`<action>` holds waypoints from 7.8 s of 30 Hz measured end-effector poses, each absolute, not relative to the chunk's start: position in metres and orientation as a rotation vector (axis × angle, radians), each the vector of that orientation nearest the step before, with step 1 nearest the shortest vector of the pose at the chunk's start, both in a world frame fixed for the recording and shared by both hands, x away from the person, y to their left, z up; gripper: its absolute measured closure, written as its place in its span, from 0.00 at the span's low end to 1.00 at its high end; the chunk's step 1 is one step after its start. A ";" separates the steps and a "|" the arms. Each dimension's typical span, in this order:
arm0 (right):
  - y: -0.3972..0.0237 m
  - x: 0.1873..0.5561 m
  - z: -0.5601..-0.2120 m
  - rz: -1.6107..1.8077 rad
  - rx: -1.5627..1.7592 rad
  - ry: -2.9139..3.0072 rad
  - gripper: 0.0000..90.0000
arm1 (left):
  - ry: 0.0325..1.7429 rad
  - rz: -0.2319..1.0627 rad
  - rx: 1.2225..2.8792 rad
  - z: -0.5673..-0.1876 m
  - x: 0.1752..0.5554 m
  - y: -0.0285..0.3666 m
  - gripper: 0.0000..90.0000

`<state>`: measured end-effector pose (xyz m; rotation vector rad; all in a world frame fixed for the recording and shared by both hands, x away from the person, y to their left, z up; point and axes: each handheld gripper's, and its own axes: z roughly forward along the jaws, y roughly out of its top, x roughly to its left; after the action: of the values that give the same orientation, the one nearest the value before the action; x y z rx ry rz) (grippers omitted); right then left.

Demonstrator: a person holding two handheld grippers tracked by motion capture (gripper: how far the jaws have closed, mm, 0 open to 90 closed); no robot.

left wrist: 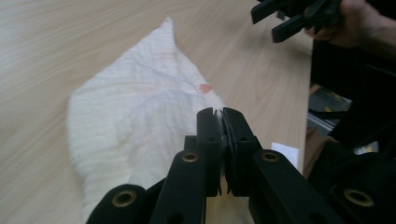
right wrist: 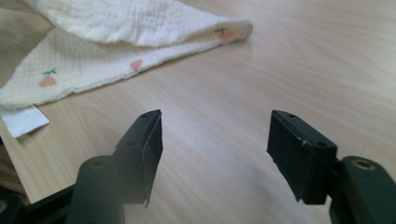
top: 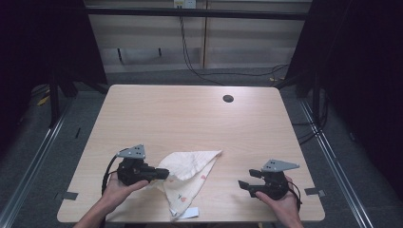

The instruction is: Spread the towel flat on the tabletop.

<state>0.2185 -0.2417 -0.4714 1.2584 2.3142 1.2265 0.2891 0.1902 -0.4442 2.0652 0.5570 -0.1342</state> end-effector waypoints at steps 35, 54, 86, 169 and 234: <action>-0.174 0.321 -0.496 1.248 0.942 2.521 0.62 | 0.692 -0.078 2.038 -0.464 0.298 0.230 0.96; -0.164 0.305 -0.502 1.154 0.857 2.579 0.98 | 0.637 -0.127 2.137 -0.476 0.294 0.216 0.90; -0.196 0.300 -0.441 1.498 0.955 2.453 0.99 | 0.616 -0.068 1.962 -0.445 0.296 0.230 0.97; -0.217 0.275 -0.339 1.490 0.857 2.340 0.99 | 0.633 0.190 1.801 -0.370 0.316 0.229 0.97; -0.201 0.270 -0.475 1.227 1.006 2.623 0.74 | 0.708 -0.070 2.046 -0.466 0.281 0.224 0.82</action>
<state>0.2703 -0.2005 -0.4750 1.0063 2.6234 1.2275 0.2814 0.2235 -0.4661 2.0462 0.7078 -0.0696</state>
